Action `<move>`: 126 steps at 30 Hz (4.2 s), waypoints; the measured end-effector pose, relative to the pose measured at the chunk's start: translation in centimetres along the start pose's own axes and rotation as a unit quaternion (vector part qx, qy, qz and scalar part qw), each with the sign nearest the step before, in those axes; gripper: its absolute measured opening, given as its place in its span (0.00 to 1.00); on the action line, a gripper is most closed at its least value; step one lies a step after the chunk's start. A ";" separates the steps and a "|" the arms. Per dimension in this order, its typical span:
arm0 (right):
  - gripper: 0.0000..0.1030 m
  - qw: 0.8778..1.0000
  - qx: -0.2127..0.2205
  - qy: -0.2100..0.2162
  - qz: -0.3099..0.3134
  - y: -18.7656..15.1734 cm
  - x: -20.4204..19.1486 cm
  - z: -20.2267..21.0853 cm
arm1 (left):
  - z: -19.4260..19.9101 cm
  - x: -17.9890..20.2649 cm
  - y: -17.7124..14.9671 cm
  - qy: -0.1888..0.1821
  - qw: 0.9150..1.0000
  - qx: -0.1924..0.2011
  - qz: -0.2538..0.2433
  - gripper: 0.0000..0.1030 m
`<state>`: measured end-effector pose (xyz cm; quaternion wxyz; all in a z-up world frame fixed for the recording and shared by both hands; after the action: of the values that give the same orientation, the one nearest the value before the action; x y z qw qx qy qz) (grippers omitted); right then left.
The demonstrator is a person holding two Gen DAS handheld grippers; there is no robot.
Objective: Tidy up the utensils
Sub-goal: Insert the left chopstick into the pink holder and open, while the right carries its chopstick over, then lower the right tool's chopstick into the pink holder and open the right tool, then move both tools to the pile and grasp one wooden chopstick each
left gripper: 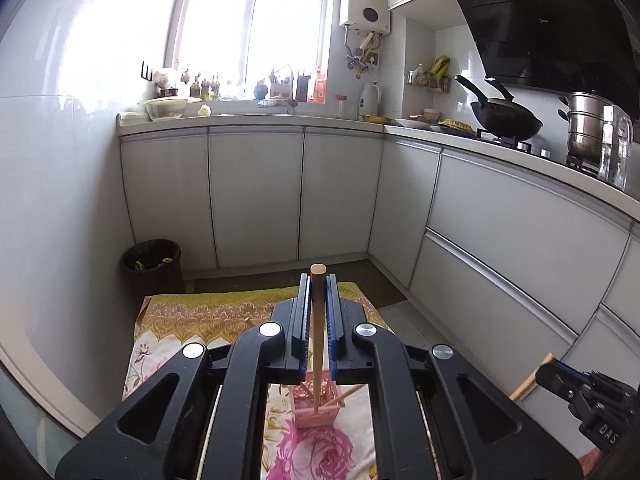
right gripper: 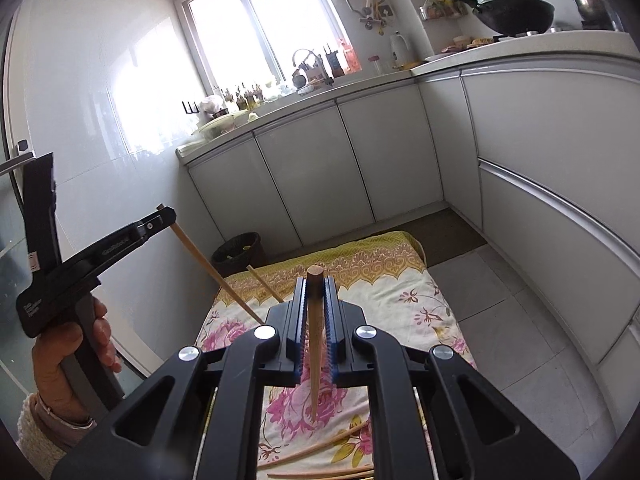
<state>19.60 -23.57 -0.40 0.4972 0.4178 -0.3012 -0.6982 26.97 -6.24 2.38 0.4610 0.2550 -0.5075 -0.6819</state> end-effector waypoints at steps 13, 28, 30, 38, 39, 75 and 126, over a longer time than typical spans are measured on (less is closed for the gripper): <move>0.08 1.000 0.008 0.007 -0.012 2.7 -0.8 -5.0 | -6.8 -4.4 -4.9 -0.005 0.995 -0.054 0.079 0.28; 0.08 0.998 0.055 -0.017 0.032 6.4 -6.3 -12.3 | -0.8 -10.0 -7.1 0.035 0.991 -0.032 0.124 0.43; 0.08 0.998 0.050 -0.024 0.032 5.7 -6.3 -13.6 | -1.1 -10.6 -7.5 0.038 0.990 -0.040 0.127 0.43; 0.10 0.999 -0.004 -0.037 0.022 1.4 -5.5 -18.2 | -1.3 -11.5 -8.4 0.047 0.989 -0.059 0.129 0.44; 0.10 0.999 -0.009 -0.041 0.019 1.3 -5.3 -18.4 | -1.2 -11.5 -8.4 0.049 0.989 -0.057 0.128 0.45; 0.94 0.973 -0.153 -0.144 -0.097 -14.1 8.5 3.0 | -3.6 3.6 -14.1 -0.057 0.965 -0.247 -0.072 0.93; 0.35 0.820 -0.429 -0.154 -0.348 -21.5 14.1 -12.2 | -9.2 4.1 -23.9 -0.155 0.881 -0.422 -0.146 0.08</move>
<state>18.65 -29.99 -28.03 0.2977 0.1266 0.1212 -0.9384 23.75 -12.67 -22.56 0.3353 -0.0014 -0.1934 -0.9220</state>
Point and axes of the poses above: each gripper's, at about its wrist camera, not at the fingertips, and z roughly against the way its jaws point, x to its right, y to its top, the point moved 3 cm from there along -z, roughly the way its jaws point, and after that the axes turned 6 degrees about -y, right-handed, at the moved point
